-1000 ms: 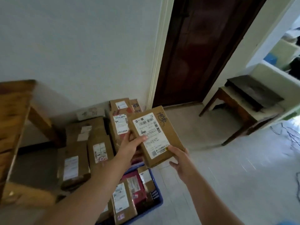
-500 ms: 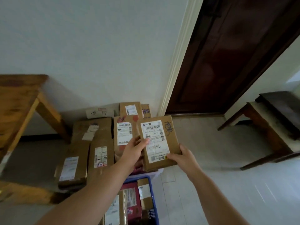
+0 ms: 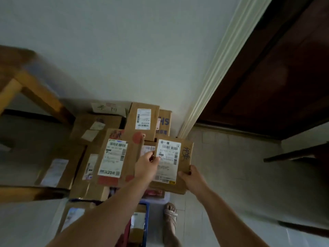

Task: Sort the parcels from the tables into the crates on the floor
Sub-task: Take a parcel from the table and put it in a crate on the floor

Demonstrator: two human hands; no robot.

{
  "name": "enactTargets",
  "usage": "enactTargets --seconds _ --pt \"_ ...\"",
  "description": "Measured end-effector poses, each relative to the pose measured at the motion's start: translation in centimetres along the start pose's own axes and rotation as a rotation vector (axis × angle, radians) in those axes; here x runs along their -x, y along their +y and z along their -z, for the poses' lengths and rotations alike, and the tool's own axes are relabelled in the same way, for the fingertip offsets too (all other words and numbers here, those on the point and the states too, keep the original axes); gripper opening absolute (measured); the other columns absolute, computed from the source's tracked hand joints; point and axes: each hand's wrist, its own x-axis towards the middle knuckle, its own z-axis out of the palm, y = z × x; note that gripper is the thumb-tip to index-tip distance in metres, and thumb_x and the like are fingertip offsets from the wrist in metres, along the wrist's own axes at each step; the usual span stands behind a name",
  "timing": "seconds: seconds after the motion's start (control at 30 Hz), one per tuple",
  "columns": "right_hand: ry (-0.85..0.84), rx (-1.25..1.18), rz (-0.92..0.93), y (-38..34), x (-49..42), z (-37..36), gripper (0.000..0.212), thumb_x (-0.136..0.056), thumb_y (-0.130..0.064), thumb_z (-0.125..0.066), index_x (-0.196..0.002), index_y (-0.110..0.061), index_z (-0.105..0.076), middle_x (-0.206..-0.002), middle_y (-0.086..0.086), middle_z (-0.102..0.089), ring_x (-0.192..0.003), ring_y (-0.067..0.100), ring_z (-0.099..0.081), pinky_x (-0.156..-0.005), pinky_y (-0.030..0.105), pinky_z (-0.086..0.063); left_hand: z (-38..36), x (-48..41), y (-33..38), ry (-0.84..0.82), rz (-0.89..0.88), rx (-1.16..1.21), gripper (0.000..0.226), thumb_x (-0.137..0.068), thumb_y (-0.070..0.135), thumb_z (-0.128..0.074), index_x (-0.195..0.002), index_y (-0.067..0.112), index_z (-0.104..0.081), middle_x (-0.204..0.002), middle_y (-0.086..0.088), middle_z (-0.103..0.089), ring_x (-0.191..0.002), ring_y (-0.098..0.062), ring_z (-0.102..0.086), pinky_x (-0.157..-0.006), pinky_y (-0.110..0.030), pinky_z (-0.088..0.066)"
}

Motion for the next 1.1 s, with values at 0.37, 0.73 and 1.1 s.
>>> enactTargets --seconds 0.37,0.73,1.1 --pt "-0.182 0.115 -0.076 -1.1 -10.1 -2.0 0.029 -0.093 -0.021 -0.056 -0.121 -0.012 -0.053 -0.107 0.003 -0.063 -0.097 0.021 -0.062 -0.087 0.04 -0.055 -2.9 -6.6 -1.6 0.034 0.174 -0.082 0.033 -0.094 0.027 -0.048 -0.122 0.009 -0.046 -0.109 -0.007 -0.063 -0.09 -0.02 -0.064 -0.075 -0.036 -0.057" --pt "-0.228 0.101 -0.162 -2.0 -10.8 -3.2 0.023 -0.09 -0.014 -0.06 -0.109 -0.02 -0.05 -0.106 0.004 -0.061 -0.1 0.025 -0.063 -0.087 0.044 -0.056 -4.0 -5.2 -1.6 0.154 0.143 -0.137 0.045 -0.092 0.022 -0.046 -0.133 0.007 -0.039 -0.13 -0.009 -0.043 -0.111 -0.023 -0.051 -0.092 -0.039 -0.05" --pt "-0.22 0.161 -0.095 -2.9 -9.5 -2.1 0.026 -0.093 -0.021 -0.056 -0.118 -0.018 -0.052 -0.092 -0.004 -0.053 -0.073 0.008 -0.05 -0.062 0.023 -0.044 -4.3 -3.3 -1.7 0.172 0.081 -0.178 0.033 -0.092 0.02 -0.047 -0.122 0.006 -0.051 -0.13 -0.007 -0.049 -0.117 -0.02 -0.051 -0.093 -0.03 -0.05"
